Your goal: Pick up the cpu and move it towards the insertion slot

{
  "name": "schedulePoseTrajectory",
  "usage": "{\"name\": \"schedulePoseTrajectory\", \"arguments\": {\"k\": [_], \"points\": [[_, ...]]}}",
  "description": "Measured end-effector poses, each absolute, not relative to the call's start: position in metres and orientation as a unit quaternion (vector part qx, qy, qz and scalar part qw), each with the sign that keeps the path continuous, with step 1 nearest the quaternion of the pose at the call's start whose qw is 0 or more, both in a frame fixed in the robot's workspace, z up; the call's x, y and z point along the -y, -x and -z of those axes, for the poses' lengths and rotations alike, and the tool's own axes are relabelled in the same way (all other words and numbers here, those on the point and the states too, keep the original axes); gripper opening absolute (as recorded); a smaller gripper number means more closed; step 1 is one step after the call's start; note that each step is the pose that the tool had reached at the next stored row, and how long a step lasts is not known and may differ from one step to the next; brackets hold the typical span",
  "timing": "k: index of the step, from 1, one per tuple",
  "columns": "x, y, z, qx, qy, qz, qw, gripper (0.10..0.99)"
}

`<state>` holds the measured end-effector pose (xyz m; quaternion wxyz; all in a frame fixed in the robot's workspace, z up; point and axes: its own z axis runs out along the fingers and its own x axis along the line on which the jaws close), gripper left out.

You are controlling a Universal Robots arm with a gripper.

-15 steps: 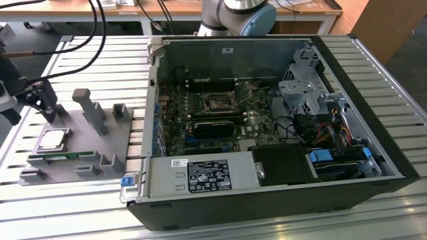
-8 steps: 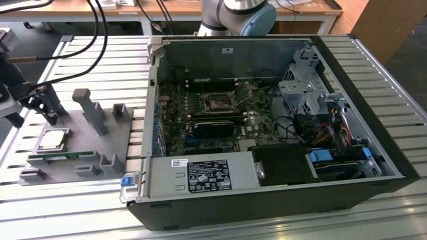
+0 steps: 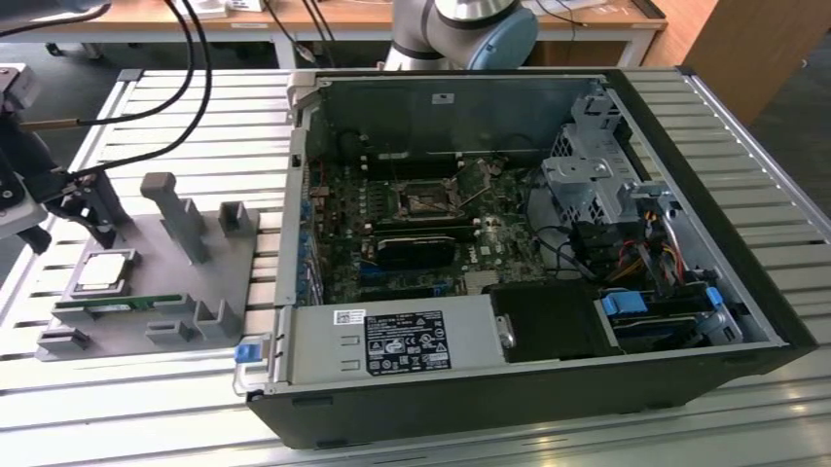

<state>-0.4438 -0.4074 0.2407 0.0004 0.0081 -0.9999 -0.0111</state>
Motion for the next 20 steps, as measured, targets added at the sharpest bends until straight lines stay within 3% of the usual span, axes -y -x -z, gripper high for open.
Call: {"name": "schedulePoseTrajectory", "arguments": {"k": [20], "points": [[0.407, 0.444, -0.220, 1.000, -0.008, 0.011, 0.001, 0.718]]}}
